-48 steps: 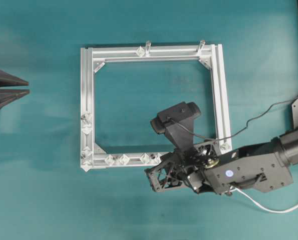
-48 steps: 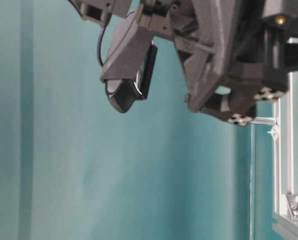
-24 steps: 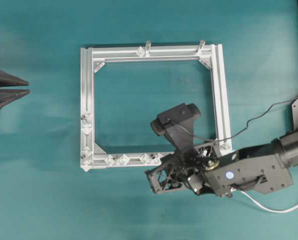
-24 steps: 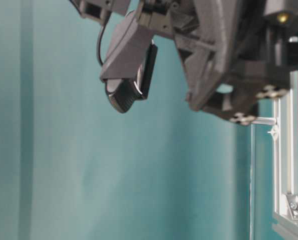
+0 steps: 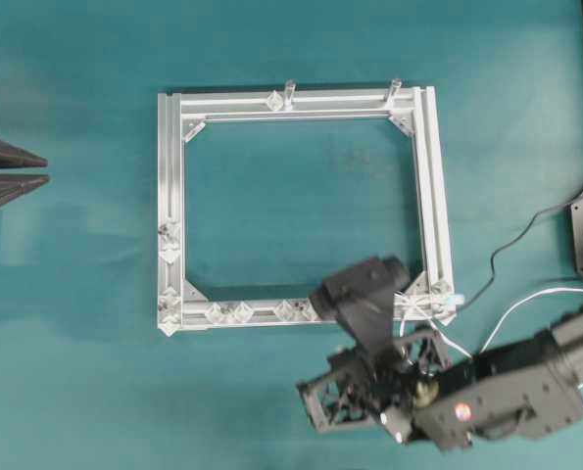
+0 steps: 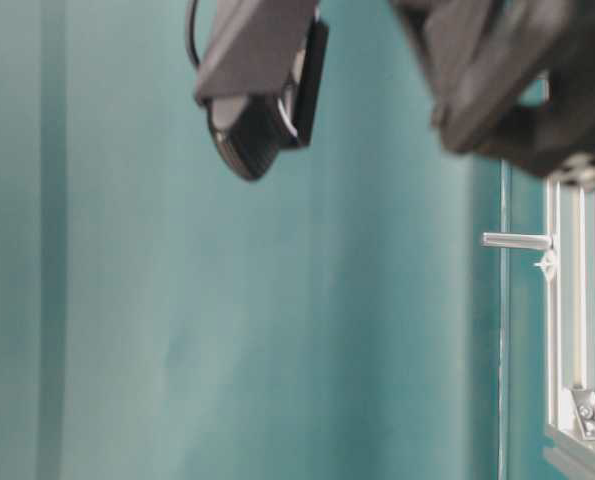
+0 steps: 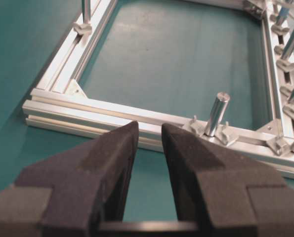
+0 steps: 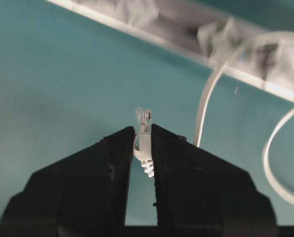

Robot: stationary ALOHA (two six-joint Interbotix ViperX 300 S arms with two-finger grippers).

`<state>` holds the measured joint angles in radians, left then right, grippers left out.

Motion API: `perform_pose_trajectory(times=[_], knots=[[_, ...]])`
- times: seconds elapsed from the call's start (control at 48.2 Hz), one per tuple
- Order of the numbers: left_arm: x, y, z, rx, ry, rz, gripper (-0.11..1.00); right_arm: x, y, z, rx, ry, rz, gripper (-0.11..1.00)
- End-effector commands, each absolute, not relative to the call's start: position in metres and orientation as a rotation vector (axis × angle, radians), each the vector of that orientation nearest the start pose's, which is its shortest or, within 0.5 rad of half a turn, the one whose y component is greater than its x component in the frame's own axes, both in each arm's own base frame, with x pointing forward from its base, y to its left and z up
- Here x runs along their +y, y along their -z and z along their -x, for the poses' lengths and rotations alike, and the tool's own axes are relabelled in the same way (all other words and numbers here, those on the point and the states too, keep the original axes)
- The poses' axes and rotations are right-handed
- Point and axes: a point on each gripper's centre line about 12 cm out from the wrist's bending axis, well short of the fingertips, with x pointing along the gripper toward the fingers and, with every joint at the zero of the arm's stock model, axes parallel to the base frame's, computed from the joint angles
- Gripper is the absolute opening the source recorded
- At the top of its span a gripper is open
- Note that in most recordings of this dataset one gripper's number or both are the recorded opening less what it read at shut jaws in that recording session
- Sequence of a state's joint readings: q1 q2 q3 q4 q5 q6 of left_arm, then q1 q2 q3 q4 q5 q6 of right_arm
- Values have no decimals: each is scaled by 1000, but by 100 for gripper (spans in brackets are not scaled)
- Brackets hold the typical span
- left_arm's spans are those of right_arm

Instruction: Move the cable alternately left and right between 8 closely spaced pins so it hooks onto each one.

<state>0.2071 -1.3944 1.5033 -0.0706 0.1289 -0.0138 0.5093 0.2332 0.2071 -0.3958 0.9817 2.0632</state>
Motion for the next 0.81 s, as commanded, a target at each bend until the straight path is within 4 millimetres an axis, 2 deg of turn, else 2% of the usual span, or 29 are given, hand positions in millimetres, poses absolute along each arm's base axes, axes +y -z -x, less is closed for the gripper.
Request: perform_pose_trajectory(times=[0.0,0.187,0.456,0.601,0.788], knots=[[26,-190,-127,202,-206,106,32,187,-182,-387,901,913,-1036,14],[26,-193,-127,204,-207,106,32,202,-181,-386,898,957,-1020,14],[26,-192,-127,205,-207,106,32,201,-187,-397,878,970,-1030,14],[26,-192,-127,205,-205,106,32,199,-186,-416,857,978,-1054,14],[26,-192,-127,205,-207,106,32,196,-189,-455,803,1004,-1091,14]])
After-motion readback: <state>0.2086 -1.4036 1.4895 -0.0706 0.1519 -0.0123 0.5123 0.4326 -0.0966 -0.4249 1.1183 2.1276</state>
